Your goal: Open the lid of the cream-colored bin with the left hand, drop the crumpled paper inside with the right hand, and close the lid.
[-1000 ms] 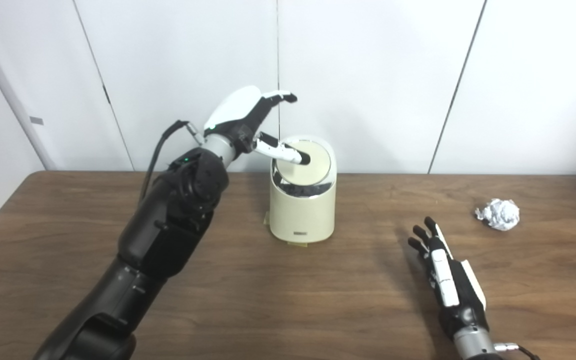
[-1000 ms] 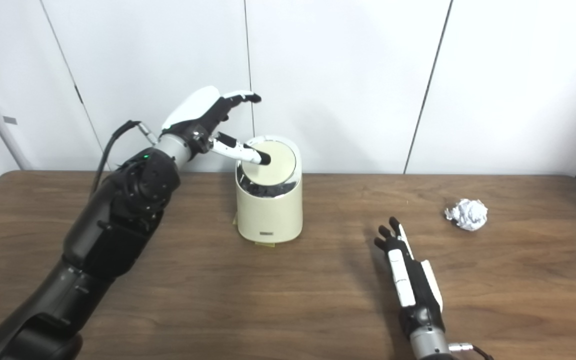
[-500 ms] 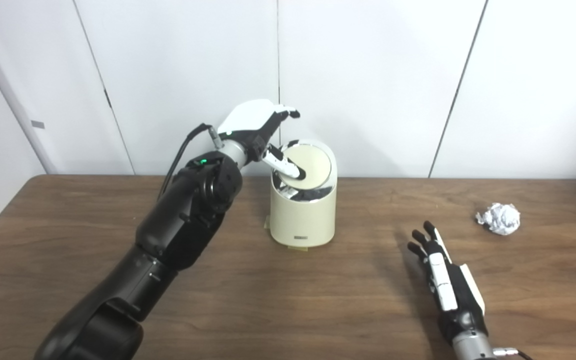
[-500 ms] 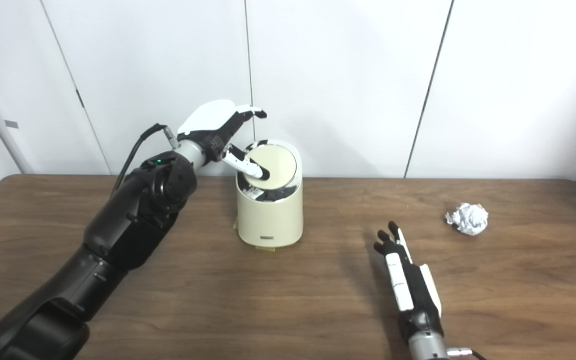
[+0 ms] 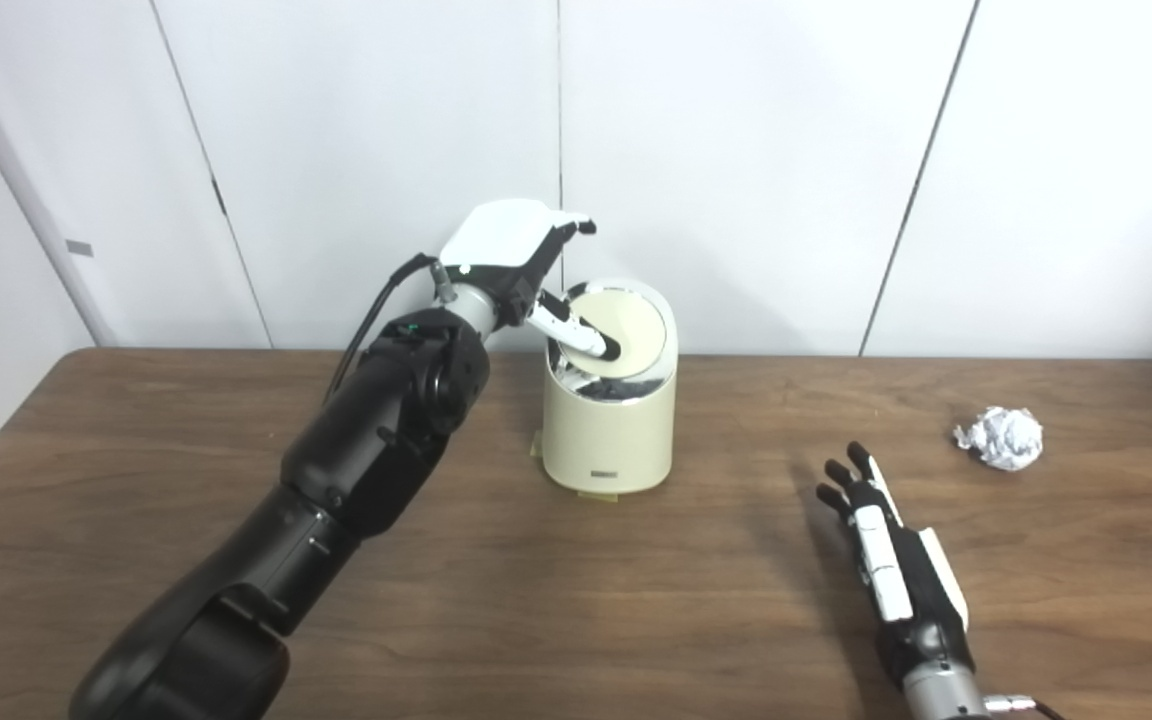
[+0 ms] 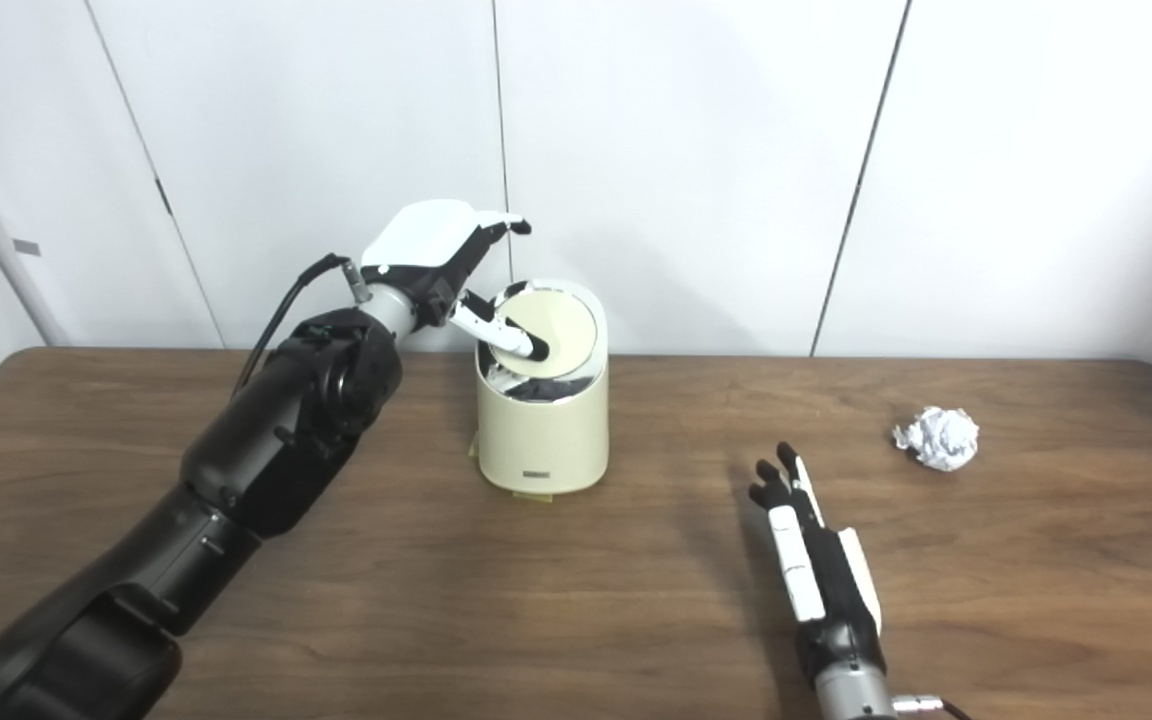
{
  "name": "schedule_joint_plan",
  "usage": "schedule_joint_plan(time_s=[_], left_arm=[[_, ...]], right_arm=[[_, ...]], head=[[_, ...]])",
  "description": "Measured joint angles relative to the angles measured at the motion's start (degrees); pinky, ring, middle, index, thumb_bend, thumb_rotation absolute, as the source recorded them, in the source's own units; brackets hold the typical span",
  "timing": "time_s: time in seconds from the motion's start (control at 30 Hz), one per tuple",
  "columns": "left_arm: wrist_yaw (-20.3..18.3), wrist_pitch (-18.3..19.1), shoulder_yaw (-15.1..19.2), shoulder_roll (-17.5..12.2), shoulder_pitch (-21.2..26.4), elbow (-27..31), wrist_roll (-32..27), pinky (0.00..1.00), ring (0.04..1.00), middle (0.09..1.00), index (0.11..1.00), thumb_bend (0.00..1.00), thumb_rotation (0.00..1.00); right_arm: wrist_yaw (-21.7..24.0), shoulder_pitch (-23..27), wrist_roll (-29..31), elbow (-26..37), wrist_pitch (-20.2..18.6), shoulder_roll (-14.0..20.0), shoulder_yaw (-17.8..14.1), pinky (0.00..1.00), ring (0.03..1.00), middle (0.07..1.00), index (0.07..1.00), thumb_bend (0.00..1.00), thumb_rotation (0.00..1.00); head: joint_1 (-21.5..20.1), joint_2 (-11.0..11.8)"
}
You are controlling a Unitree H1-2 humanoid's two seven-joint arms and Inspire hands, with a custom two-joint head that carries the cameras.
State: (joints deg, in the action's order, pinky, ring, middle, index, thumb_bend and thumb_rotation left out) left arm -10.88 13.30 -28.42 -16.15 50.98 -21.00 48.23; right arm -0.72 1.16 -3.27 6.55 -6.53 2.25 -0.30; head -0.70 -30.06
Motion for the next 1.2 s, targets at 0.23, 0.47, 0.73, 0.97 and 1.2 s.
schedule_joint_plan(time_s=[0.23, 0.47, 0.73, 0.97, 1.2], left_arm=[[1.0, -3.0, -3.1, -1.7, 0.7, 1.1, 4.4, 0.89, 0.947, 0.936, 0.935, 0.96, 0.1], [-1.6, -3.2, -1.2, -1.9, -0.7, 4.8, 3.6, 0.83, 0.928, 0.925, 0.921, 0.92, 0.06], [-10.3, 2.7, 9.5, -0.8, -2.7, 12.2, -7.9, 0.84, 0.909, 0.893, 0.869, 0.84, 0.12], [-11.6, 12.1, 22.2, 2.5, -2.5, 19.7, -19.6, 0.76, 0.836, 0.849, 0.828, 0.75, 0.54], [-7.4, 13.0, 32.9, 6.7, -6.2, 25.4, -32.2, 0.84, 0.866, 0.868, 0.856, 0.43, 0.72]], right_arm=[[0.0, 0.0, 0.2, 0.1, 0.0, -0.2, 0.0, 1.0, 0.907, 0.934, 1.0, 0.55, 1.0], [-0.1, 0.0, -0.4, 0.2, -0.1, -0.3, 0.2, 0.99, 0.909, 0.933, 1.0, 0.53, 1.0], [0.1, 0.1, 0.0, 0.3, -0.2, -0.3, 0.2, 1.0, 0.914, 0.941, 1.0, 0.53, 1.0], [0.1, 0.1, -0.1, 0.6, -0.8, -0.1, 0.1, 1.0, 0.913, 0.939, 1.0, 0.54, 1.0], [0.2, 0.4, 0.7, 0.9, -1.9, -0.1, -0.1, 1.0, 0.916, 0.936, 1.0, 0.54, 1.0]], head=[[-0.4, -0.3], [-0.3, -0.4], [-0.1, -0.5], [0.2, -0.7], [0.3, -0.9]])
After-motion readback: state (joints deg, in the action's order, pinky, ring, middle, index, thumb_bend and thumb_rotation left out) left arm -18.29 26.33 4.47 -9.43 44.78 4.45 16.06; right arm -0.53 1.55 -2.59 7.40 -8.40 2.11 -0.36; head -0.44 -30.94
